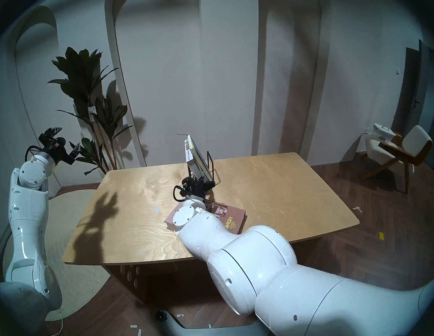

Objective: Stack the books into one stack

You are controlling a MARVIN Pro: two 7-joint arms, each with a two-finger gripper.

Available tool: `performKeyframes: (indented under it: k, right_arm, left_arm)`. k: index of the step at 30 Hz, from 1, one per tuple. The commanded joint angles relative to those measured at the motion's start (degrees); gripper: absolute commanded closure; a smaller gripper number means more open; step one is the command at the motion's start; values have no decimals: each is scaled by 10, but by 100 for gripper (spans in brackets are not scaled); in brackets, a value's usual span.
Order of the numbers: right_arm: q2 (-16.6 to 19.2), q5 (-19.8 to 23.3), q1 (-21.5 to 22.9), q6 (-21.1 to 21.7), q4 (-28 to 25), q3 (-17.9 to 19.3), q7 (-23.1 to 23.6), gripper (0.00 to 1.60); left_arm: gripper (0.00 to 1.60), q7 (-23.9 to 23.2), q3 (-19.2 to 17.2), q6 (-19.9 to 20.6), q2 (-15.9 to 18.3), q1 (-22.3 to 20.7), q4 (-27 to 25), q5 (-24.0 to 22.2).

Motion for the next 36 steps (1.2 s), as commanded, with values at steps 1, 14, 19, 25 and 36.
performKeyframes:
  k: [1, 14, 19, 25, 36]
  right_arm:
    - [4, -21, 15, -41, -29, -19, -45, 160]
    - [7, -56, 20, -94, -44, -56, -113, 160]
    - [7, -72, 24, -110, -46, -74, -132, 160]
    - [4, -83, 32, -122, -52, -86, -149, 160]
    - [0, -130, 35, -166, -76, -135, -212, 160]
  left_arm:
    - [0, 3, 0, 0, 6, -15, -10, 1]
    - [0, 4, 1, 0, 7, -16, -9, 0]
    - [0, 4, 1, 0, 7, -16, -9, 0]
    - [0, 4, 2, 0, 7, -16, -9, 0]
    - [0, 5, 2, 1, 8, -16, -9, 0]
